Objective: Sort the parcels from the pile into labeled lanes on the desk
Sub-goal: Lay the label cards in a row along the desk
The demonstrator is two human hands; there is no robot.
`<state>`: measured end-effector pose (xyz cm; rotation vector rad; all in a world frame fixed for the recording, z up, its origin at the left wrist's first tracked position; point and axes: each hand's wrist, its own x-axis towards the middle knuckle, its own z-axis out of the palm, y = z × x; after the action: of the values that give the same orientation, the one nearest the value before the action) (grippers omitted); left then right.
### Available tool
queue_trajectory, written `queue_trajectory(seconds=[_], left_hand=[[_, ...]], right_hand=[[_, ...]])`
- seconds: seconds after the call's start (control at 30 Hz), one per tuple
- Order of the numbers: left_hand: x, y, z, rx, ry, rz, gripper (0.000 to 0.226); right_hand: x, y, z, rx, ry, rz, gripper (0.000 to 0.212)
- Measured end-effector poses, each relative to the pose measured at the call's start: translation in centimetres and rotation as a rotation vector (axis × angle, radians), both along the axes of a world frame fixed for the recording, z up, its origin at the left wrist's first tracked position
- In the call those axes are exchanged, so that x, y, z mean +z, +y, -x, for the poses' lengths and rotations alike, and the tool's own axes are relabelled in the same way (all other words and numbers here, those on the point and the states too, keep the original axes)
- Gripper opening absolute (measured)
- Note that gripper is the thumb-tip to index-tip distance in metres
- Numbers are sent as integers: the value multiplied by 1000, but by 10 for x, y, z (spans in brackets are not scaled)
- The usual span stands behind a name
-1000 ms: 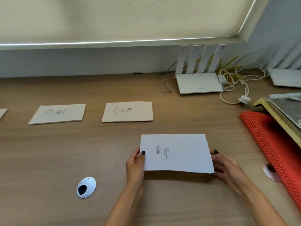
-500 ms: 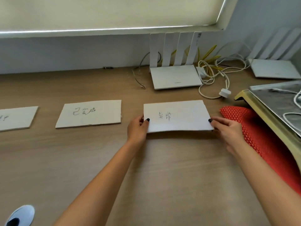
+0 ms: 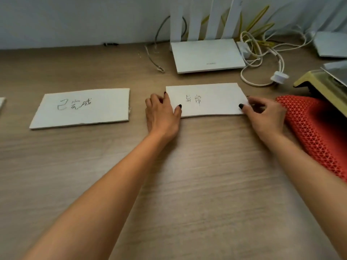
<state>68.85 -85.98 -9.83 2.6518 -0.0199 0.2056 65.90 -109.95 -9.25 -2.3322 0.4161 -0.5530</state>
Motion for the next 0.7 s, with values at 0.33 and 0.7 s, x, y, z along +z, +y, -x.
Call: queue_trajectory(seconds=[0.33,0.7], left_hand=[[23,16,35,-51,52,386,44],[136,81,183,-180,120,692,54]], right_hand=[[20,30,48,17,30,-125,42],[113,131,165,252,37,-557,67]])
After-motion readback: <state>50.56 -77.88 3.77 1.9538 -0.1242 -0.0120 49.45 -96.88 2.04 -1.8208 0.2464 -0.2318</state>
